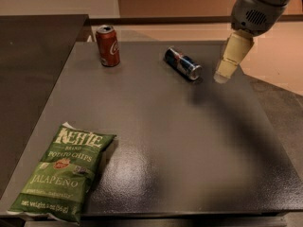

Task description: Move redbull can near green jalapeno chip bag

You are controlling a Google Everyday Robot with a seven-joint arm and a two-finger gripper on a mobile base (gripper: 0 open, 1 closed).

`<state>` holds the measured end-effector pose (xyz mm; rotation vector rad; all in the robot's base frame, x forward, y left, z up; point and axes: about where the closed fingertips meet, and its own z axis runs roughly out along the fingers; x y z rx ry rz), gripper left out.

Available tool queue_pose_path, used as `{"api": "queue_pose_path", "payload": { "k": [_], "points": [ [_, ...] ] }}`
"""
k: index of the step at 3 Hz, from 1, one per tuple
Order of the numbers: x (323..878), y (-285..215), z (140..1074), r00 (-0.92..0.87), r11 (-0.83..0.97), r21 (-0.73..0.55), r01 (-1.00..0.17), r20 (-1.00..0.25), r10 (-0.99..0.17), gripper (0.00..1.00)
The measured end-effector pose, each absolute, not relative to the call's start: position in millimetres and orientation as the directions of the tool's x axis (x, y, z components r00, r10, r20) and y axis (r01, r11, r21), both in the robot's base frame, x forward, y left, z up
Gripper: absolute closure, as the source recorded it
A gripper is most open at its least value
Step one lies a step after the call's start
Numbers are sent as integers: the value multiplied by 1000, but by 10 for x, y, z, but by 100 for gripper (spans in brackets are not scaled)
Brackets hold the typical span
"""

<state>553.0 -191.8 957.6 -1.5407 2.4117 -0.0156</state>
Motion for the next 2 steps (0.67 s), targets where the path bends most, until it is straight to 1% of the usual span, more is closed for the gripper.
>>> {"api": "queue_pose_path", "payload": {
  "k": [2],
  "points": [
    [6356,-1683,9173,-580,609,-141,-781,-201,-790,0]
  ]
}}
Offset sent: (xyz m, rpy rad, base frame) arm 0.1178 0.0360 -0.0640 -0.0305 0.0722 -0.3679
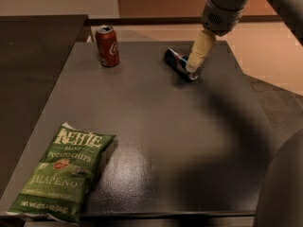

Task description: Move redbull can near green jalapeno chip bag

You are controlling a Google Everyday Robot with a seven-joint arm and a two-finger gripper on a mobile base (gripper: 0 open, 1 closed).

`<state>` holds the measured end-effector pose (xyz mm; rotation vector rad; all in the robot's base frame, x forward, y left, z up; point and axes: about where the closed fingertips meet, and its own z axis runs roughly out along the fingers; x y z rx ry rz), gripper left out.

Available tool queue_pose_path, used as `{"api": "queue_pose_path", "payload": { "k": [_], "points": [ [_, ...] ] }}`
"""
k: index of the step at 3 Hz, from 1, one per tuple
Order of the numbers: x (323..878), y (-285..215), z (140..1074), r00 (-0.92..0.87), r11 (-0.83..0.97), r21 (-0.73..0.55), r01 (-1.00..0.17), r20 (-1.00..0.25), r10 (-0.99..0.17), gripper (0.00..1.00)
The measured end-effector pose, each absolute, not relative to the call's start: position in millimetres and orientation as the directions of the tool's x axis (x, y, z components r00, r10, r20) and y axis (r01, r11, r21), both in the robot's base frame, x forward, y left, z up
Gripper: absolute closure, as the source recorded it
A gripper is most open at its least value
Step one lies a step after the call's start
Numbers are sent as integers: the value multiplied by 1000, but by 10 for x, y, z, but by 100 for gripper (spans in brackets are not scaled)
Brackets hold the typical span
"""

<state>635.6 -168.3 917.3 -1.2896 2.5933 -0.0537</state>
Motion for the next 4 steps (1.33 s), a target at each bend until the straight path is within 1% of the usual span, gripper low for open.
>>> {"api": "queue_pose_path", "payload": {
  "k": [1,2,3,4],
  "points": [
    [6619,-1616,8976,-689,713,-121,-690,-192,-699,0],
    [6737,-1500,8807,-761,781,-73,-620,-184,-622,0],
    [6782,-1373,8647,-801,814,-23,-580,-168,-575,0],
    [6782,-1271,8508,-820,828,10,-561,-150,-553,0]
  ]
}}
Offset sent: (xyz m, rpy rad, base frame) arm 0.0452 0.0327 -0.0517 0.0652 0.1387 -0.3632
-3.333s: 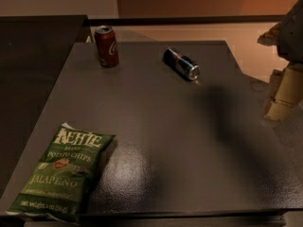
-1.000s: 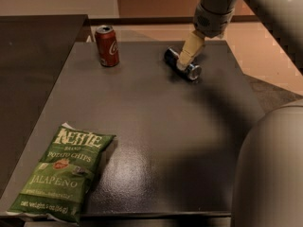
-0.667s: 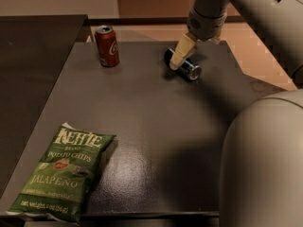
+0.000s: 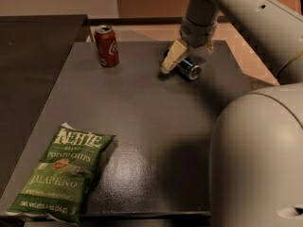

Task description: Move redbull can near green jalapeno chip bag

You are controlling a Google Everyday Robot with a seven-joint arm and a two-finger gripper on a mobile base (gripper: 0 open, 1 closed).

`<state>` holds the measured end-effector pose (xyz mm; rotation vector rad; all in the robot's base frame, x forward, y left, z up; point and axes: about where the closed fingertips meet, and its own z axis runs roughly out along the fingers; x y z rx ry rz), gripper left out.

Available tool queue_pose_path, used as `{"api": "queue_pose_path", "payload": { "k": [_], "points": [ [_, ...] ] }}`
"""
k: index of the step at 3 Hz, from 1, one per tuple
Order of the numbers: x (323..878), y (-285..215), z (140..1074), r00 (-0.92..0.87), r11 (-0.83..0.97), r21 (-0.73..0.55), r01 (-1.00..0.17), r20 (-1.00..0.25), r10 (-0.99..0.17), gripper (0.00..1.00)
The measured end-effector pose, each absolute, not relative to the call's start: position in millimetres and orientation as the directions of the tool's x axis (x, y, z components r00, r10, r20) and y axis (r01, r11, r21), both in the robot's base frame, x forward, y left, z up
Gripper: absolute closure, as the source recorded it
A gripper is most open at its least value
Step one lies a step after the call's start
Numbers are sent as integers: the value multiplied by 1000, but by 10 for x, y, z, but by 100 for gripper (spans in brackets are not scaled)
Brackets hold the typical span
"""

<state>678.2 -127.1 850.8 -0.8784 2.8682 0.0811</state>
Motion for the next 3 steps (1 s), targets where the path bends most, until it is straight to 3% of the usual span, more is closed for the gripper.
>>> {"api": "queue_pose_path", "payload": {
  "k": [1,3],
  "points": [
    [6765,-1196,8418,-824,829,22,-559,-134,-551,18],
    [6697,-1174,8427,-816,823,20,-568,-140,-560,65]
  ]
}}
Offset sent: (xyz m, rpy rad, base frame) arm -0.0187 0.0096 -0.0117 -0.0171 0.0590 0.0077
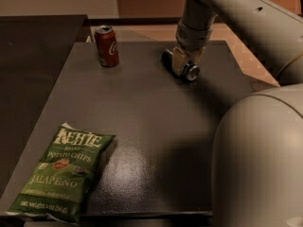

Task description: Move redbull can near green jalapeno chip bag

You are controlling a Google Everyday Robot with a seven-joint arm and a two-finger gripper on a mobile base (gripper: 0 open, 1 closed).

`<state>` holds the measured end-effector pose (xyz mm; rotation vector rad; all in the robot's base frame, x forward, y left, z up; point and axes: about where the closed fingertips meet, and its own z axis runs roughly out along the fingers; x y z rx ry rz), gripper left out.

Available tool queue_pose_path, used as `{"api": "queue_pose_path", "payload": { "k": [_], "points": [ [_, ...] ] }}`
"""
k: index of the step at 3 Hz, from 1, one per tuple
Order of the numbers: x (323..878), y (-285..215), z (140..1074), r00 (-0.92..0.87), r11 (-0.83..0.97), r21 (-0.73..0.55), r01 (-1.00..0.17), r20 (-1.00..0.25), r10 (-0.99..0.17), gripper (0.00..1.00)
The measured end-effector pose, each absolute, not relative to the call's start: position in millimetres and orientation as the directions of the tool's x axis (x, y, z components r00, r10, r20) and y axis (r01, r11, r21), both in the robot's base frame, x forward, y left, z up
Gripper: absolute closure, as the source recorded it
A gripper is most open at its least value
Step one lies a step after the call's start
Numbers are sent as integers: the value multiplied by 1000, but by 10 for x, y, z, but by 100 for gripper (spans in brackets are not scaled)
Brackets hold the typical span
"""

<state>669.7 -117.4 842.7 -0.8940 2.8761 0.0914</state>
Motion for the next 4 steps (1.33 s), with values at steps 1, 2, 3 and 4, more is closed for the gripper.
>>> {"api": "queue_pose_path", "payload": {
  "k": [1,2,3,4],
  "points": [
    [6655,-1176,8533,-802,813,6,-583,-163,-574,87],
    [6564,-1154,8704,-763,780,-21,-625,-197,-616,100],
    [6235,-1070,8935,-643,673,-66,-737,-240,-727,100],
    [5747,-832,9107,-484,521,-97,-848,-261,-835,100]
  ]
}}
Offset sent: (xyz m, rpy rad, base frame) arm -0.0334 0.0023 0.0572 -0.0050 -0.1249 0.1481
